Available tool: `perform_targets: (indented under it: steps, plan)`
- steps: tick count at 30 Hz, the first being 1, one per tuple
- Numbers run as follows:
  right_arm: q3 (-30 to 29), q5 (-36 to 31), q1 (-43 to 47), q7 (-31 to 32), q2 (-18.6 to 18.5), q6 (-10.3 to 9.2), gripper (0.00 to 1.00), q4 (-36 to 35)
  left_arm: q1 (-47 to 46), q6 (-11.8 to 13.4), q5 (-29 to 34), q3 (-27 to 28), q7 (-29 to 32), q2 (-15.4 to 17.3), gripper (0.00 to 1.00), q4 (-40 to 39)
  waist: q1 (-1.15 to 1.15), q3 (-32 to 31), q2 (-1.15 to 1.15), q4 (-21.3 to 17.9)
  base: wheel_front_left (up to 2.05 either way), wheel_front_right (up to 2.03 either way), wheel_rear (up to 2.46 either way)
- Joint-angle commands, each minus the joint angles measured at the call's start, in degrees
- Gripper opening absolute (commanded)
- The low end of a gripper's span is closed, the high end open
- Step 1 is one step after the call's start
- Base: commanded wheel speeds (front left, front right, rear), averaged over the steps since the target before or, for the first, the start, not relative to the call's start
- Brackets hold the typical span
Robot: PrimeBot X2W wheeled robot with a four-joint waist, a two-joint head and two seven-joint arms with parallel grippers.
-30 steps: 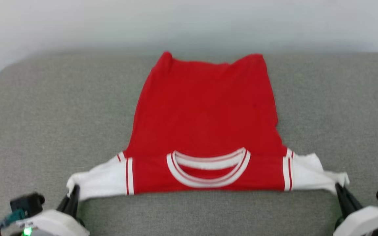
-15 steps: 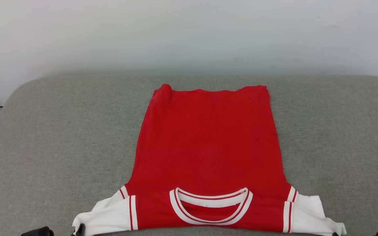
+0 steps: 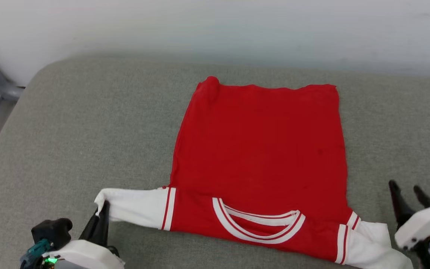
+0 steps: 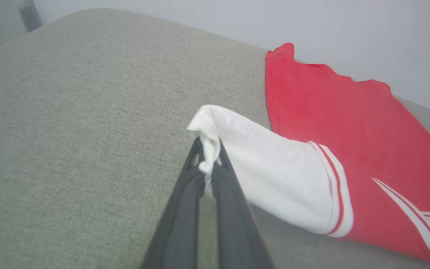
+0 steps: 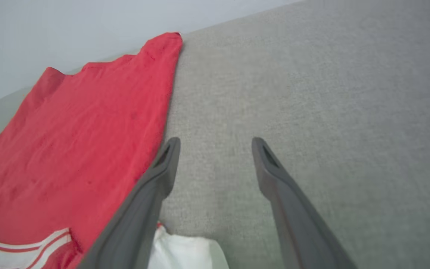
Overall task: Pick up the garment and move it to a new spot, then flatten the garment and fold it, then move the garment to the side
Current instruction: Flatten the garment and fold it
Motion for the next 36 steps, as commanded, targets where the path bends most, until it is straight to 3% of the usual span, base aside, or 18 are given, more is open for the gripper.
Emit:
perform_targets:
  steps: [1, 12, 19, 27, 31, 33, 34, 35, 36]
  plan:
    - [-0.4, 0.5, -3.1, 0.8, -1.2, -0.06, 1.00, 1.1, -1.5, 0.2, 0.6, 0.2, -0.6, -0.4, 0.00, -0.8, 0.00, 3.3, 0.00, 2.0, 0.00, 0.00, 0.00]
    - [0.7, 0.7, -29.7, 15.6, -12.3, -0.05, 1.00, 15.7, -11.5, -2.5, 5.6, -1.2, -2.8, -5.6, 0.00, -6.3, 0.00, 15.3, 0.00, 10.0, 0.00, 0.00, 0.00]
    - [4.6, -1.7, -42.2, 22.8, -16.0, -0.05, 1.00, 20.0, -14.8, -4.3, 8.9, -1.4, -3.1, -8.5, 0.00, -9.9, 0.00, 21.1, 0.00, 13.0, 0.00, 0.00, 0.00]
    - [8.7, -5.4, -49.2, 28.2, -17.9, -0.05, 1.00, 24.5, -16.1, -6.4, 12.7, 0.0, -3.1, -11.6, 0.00, -14.3, 0.00, 25.4, 0.00, 14.8, 0.00, 0.00, 0.00]
    - [12.2, -5.5, -46.5, 36.1, -17.4, -0.04, 1.00, 29.6, -15.8, -7.3, 13.9, 0.6, -3.1, -12.5, 0.00, -14.2, 0.00, 25.9, 0.00, 14.7, 0.00, 0.00, 0.00]
    - [13.7, -4.7, -44.6, 39.6, -17.2, -0.04, 0.30, 31.2, -15.7, -7.7, 14.4, 1.0, -3.1, -13.2, 0.00, -14.3, 0.00, 26.1, 0.00, 14.6, 0.00, 0.00, 0.00]
    - [13.7, -4.7, -44.6, 39.6, -17.2, -0.04, 0.30, 31.2, -15.7, -7.7, 14.4, 1.0, -3.1, -13.2, 0.00, -14.3, 0.00, 26.1, 0.00, 14.6, 0.00, 0.00, 0.00]
    - [15.3, -4.6, -43.3, 42.9, -17.4, -0.04, 0.00, 32.2, -15.7, -8.2, 14.9, 1.7, -3.1, -13.6, 0.00, -14.5, 0.00, 26.2, 0.00, 14.3, 0.00, 0.00, 0.00]
    - [15.3, -4.6, -43.3, 42.9, -17.4, -0.04, 0.00, 32.2, -15.7, -8.2, 14.9, 1.7, -3.1, -13.6, 0.00, -14.5, 0.00, 26.2, 0.00, 14.3, 0.00, 0.00, 0.00]
